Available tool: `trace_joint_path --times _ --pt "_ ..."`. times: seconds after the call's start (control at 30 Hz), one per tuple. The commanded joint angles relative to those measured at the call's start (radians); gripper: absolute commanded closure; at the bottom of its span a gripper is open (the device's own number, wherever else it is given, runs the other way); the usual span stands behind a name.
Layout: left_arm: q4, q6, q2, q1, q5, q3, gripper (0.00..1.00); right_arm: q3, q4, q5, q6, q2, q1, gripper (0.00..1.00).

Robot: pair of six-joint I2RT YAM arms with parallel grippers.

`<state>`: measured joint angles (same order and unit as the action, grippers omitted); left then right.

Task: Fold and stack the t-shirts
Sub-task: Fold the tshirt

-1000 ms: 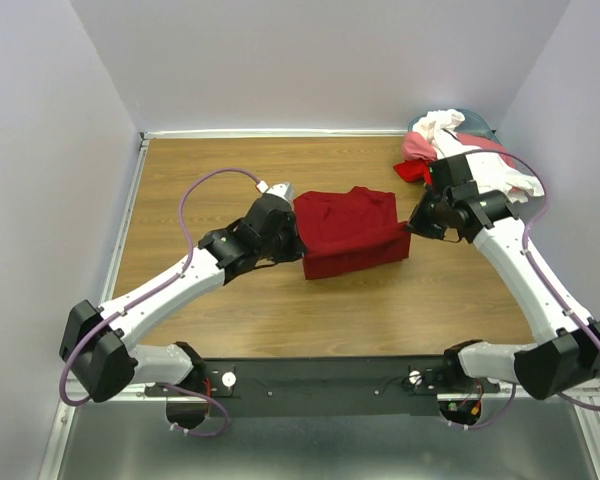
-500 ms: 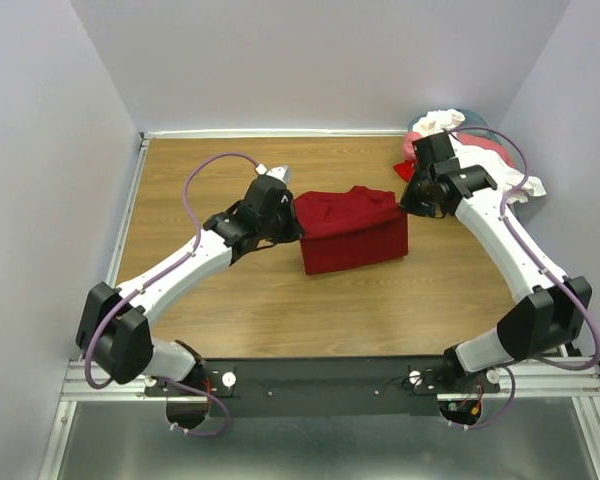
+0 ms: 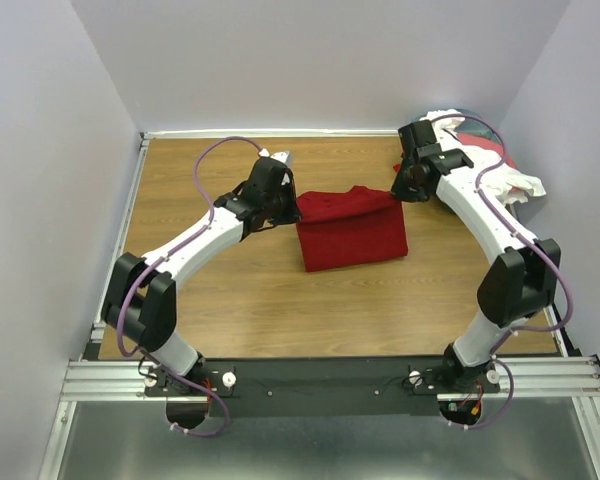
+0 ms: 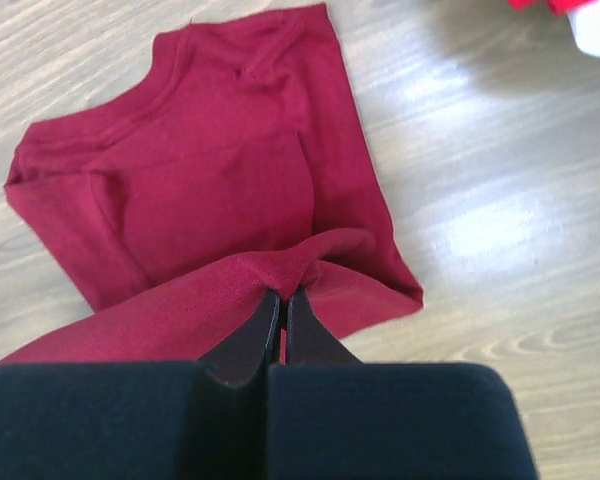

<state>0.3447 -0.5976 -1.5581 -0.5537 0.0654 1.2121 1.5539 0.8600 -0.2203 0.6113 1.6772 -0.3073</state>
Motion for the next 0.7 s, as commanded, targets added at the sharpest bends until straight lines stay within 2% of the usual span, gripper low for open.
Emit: trace_joint_path --times 0.0,0.4,0.67 --pt "-0.022 0.058 -0.049 0.031 0.04 0.03 1.0 0.066 -0.035 -0.051 -0.033 0.074 0.016 1.0" --pt "-0.042 0.094 -0.192 0.081 0.062 0.098 1.0 0.173 -0.047 -0.051 -0.059 0.228 0.039 0.99" --pt "-0.062 0.111 -0.313 0.121 0.099 0.213 1.0 0.267 -0.05 -0.045 -0.073 0.354 0.062 0.99"
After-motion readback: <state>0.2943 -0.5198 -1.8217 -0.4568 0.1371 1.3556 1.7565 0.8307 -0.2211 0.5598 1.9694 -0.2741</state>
